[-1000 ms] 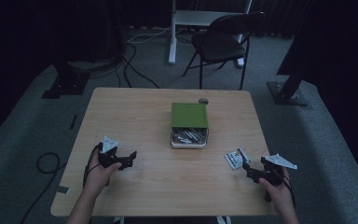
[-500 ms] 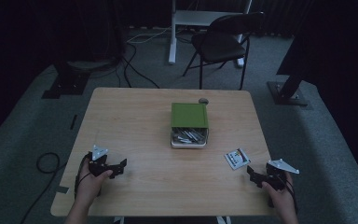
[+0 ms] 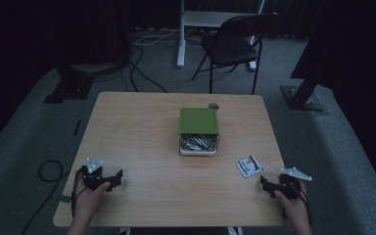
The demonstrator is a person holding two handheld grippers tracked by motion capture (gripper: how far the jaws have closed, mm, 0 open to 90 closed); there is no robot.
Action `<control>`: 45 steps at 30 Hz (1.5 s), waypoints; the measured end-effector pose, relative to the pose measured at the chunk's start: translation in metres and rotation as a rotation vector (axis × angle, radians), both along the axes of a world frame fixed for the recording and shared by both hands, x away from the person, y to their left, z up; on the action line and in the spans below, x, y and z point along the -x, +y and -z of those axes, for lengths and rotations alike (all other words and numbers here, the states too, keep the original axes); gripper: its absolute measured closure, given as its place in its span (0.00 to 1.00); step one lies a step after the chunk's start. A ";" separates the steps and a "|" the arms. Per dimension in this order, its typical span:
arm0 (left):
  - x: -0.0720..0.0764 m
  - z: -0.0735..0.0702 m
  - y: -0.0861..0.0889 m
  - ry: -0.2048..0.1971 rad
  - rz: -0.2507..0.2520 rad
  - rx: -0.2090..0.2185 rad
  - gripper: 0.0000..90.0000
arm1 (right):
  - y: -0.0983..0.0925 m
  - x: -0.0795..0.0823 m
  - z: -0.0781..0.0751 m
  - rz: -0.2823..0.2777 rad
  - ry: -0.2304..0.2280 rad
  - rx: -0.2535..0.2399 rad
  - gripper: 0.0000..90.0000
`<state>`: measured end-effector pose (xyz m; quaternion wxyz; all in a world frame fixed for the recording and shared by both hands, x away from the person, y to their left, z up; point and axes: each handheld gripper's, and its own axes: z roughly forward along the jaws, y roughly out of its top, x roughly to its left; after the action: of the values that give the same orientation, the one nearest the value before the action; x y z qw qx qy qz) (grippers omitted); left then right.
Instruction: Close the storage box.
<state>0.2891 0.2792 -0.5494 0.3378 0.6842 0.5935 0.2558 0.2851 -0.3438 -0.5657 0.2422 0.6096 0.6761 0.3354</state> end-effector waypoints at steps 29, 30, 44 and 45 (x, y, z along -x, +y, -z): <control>0.012 0.008 0.024 0.112 -0.167 -0.002 0.02 | 0.006 -0.002 0.001 -0.004 0.025 0.071 0.13; 0.013 0.008 0.024 0.110 -0.172 -0.004 0.02 | 0.006 -0.002 0.001 -0.004 0.025 0.071 0.13; 0.012 0.011 0.019 0.100 -0.212 -0.063 0.02 | 0.006 -0.002 0.001 -0.002 0.024 0.072 0.13; 0.012 0.011 0.019 0.102 -0.215 -0.064 0.02 | 0.006 -0.002 0.001 -0.002 0.025 0.072 0.13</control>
<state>0.2775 0.2984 -0.5608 0.2559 0.6391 0.6715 0.2743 0.2873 -0.3381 -0.5668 0.2553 0.6039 0.6913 0.3037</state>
